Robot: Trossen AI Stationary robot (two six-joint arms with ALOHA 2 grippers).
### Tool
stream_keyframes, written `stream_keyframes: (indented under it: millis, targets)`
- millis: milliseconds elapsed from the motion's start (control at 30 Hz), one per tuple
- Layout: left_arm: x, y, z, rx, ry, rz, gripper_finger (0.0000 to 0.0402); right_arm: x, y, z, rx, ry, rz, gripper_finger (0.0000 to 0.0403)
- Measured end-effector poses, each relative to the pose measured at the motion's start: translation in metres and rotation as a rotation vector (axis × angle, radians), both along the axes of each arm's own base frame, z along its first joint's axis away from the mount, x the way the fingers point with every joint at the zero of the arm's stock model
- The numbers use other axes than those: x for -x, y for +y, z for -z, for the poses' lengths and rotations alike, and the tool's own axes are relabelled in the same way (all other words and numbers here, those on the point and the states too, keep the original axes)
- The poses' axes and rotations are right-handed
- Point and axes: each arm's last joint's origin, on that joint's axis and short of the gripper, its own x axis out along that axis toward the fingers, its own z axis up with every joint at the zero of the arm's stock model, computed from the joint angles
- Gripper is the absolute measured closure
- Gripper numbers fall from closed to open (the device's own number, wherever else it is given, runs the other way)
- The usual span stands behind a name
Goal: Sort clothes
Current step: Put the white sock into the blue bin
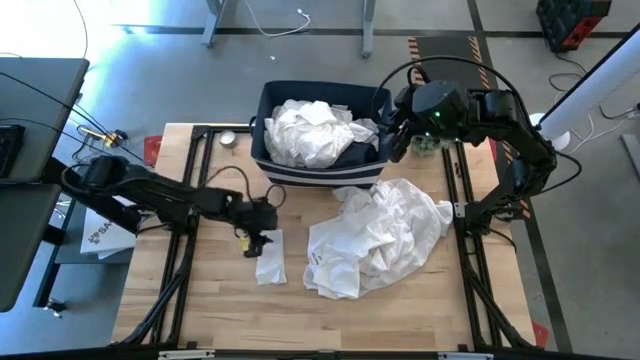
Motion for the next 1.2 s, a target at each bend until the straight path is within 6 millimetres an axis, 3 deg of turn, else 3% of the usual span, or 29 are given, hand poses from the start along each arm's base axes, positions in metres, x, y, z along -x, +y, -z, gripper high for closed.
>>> stream_keyframes:
  millis: [167,300,467,567,667,867,1133,1200]
  targets:
    - [-0.009,-0.002,0.035,0.002,0.130,-0.017,0.0215,0.000,0.000,0.000,-0.020,-0.015,0.018,0.0204]
    - [-0.017,-0.005,0.048,0.045,0.186,-0.051,0.0246,0.000,0.000,0.000,-0.022,-0.019,0.020,0.0204]
    - [-0.018,-0.003,0.042,0.129,0.237,-0.140,0.0366,-0.002,0.000,-0.002,-0.033,-0.053,0.034,0.0204]
    - [-0.018,0.004,0.024,0.136,0.251,-0.175,0.0387,-0.003,0.000,-0.004,-0.024,-0.079,0.029,0.0204]
    - [-0.025,0.010,-0.017,0.125,0.151,-0.162,0.0390,-0.006,-0.001,-0.008,0.005,-0.113,0.013,0.0204]
    - [-0.016,0.023,-0.113,0.092,-0.101,-0.155,0.0395,-0.026,-0.001,-0.014,0.093,-0.184,-0.132,0.0204]
    - [0.014,0.037,-0.234,0.033,-0.592,-0.315,0.0399,-0.082,-0.003,0.000,0.113,-0.244,-0.418,0.0204]
    - [0.019,0.038,-0.255,0.012,-0.693,-0.339,0.0399,-0.097,-0.004,0.007,0.076,-0.264,-0.481,0.0204]
